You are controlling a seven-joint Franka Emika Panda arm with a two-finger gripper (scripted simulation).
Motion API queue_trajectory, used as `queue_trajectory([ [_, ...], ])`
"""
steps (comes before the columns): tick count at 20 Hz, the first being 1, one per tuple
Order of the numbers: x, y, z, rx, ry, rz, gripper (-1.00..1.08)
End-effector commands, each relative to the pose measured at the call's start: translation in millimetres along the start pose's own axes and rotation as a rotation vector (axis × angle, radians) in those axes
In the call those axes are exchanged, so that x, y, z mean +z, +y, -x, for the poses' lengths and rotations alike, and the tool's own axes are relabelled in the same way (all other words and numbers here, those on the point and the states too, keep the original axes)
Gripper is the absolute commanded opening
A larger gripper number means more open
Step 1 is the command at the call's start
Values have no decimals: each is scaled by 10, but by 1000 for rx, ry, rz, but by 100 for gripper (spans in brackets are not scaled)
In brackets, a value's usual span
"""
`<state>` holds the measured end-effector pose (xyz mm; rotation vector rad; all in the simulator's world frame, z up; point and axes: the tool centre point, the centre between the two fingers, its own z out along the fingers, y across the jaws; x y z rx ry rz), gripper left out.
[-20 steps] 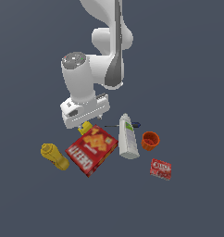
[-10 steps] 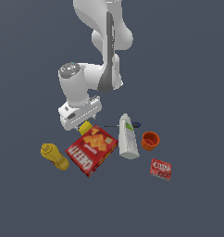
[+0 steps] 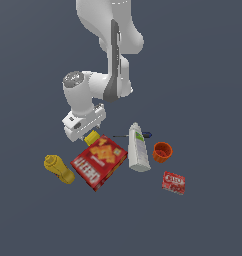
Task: Pick up a designated object from a clutter of objects.
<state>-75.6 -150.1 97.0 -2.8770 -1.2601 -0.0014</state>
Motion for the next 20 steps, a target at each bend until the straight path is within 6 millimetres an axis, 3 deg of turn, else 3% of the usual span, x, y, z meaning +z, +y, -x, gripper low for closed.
queue_trajectory([
  [1,20,-3,23,-10,-1,0,100],
  [8,68,-5,26,-8,-1,0,100],
  [20,503,-10,35,-11,-1,0,100],
])
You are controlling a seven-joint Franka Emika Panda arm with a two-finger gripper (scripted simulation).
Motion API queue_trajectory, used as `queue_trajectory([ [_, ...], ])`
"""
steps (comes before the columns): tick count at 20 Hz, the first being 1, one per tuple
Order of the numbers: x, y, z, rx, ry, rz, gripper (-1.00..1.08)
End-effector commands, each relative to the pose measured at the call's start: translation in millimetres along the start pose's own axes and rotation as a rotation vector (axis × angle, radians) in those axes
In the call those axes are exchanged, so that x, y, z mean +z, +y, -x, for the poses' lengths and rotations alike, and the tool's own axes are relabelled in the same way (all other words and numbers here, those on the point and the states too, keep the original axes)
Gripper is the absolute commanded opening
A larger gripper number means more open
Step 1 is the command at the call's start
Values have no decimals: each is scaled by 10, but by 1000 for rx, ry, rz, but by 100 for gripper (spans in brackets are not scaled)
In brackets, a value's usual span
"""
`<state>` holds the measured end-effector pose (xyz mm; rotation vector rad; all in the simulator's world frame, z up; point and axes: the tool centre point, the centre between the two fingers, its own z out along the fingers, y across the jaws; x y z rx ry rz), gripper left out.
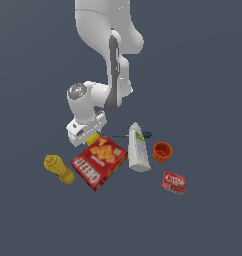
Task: Pick up a designated object from a clutter of objects.
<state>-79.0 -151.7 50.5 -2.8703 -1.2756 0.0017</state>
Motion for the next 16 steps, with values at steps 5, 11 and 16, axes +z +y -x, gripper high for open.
queue_trajectory([
  [5,61,3,-4,-1,1,1,-100],
  [11,61,3,-4,-1,1,1,-100],
  [16,40,14,-1,1,2,4,-100],
])
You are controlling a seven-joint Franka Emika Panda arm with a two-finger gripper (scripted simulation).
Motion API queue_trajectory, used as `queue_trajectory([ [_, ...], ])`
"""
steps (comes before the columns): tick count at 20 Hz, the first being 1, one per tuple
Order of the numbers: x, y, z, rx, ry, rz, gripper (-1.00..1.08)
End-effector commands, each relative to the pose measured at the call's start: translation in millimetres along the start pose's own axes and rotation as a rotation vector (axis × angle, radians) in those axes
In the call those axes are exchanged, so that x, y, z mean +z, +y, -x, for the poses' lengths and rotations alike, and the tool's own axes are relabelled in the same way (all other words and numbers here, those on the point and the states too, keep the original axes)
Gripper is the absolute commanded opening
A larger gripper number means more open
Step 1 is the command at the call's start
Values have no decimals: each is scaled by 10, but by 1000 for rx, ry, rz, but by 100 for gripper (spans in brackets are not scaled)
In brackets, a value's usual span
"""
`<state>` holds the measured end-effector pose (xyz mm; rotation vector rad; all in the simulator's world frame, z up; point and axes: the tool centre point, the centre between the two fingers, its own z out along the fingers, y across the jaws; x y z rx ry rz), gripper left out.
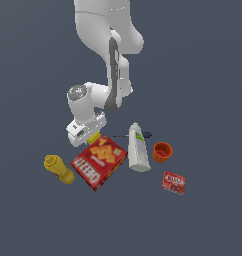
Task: Pick up a designated object from a clutter of objects.
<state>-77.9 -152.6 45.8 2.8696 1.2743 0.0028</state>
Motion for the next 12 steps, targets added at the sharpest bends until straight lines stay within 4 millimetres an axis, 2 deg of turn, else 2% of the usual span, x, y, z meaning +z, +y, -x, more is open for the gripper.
queue_trajectory([
  [1,-17,-2,-1,0,0,0,-100],
  [7,-167,-40,-9,0,0,0,-100],
  [12,-410,-100,-21,0,0,0,-100],
])
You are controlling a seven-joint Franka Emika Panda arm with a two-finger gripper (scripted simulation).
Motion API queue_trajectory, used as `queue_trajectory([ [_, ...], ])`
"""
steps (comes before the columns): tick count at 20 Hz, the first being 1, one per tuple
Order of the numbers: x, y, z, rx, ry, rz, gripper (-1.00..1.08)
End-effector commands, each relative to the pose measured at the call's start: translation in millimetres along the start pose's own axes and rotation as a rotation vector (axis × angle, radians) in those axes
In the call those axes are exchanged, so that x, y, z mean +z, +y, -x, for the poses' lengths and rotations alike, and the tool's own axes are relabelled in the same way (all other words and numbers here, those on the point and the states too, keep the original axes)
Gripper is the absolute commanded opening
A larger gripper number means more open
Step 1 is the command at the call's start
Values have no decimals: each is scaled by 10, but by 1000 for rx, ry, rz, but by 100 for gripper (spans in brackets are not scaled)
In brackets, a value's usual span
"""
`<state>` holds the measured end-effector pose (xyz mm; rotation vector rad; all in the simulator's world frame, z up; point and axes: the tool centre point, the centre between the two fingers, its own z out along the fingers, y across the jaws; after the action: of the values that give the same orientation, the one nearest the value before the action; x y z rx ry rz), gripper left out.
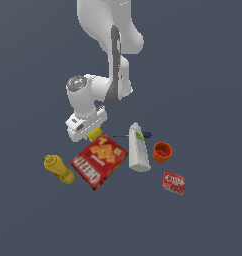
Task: Pick up a designated object from a clutter of objects.
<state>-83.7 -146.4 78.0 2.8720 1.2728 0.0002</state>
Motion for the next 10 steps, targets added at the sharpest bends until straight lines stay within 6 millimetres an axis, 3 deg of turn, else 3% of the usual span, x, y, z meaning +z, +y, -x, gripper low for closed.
queue_trajectory([
  [1,-150,-31,-17,-1,1,2,-100],
  [10,-871,-201,-46,-1,0,2,-100],
])
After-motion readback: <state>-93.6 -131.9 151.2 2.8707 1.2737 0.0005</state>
